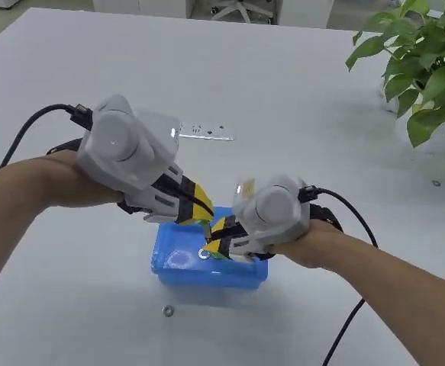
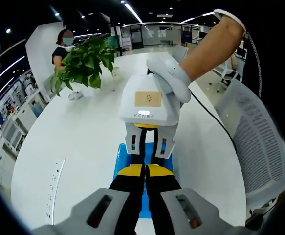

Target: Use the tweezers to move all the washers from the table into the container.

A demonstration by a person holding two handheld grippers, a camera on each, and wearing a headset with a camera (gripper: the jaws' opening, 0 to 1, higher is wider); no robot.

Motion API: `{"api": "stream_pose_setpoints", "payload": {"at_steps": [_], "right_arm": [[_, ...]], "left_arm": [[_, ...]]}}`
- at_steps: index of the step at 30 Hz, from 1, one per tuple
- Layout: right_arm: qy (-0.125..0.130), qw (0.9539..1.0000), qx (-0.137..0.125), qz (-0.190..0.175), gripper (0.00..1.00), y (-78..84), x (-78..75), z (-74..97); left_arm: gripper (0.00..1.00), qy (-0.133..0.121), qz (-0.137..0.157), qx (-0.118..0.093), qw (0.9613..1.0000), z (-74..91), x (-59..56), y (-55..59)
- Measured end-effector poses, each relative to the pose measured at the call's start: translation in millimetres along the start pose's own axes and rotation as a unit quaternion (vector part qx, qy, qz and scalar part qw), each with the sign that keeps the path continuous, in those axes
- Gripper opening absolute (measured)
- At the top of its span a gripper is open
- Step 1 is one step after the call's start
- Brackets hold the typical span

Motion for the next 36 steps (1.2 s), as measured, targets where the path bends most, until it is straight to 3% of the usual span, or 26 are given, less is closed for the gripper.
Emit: {"api": "stream_pose_setpoints", "payload": {"at_steps": [18,36], "right_arm": [[-0.007,0.9999,0.004,-0.007,0.10,8.3,-8.2,-11.6],[-0.003,1.0000,0.003,-0.006,0.11,4.9,-7.9,-8.1]], "left_arm": [[0.04,0.007,0.002,0.002,1.0000,-14.3,8.5,4.0],[0.04,0.005,0.001,0.001,1.0000,-8.8,6.9,2.0]]}}
Point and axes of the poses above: the centre of the closed fingertips' face, and the gripper's own axes: z roughly backward along the fingers, x roughly to its left, y roughly out of its underside, the point moved 1 cm from there along z, roughly backward along the fingers, and after that the axes turned 15 degrees about x, right-handed, at the moved point
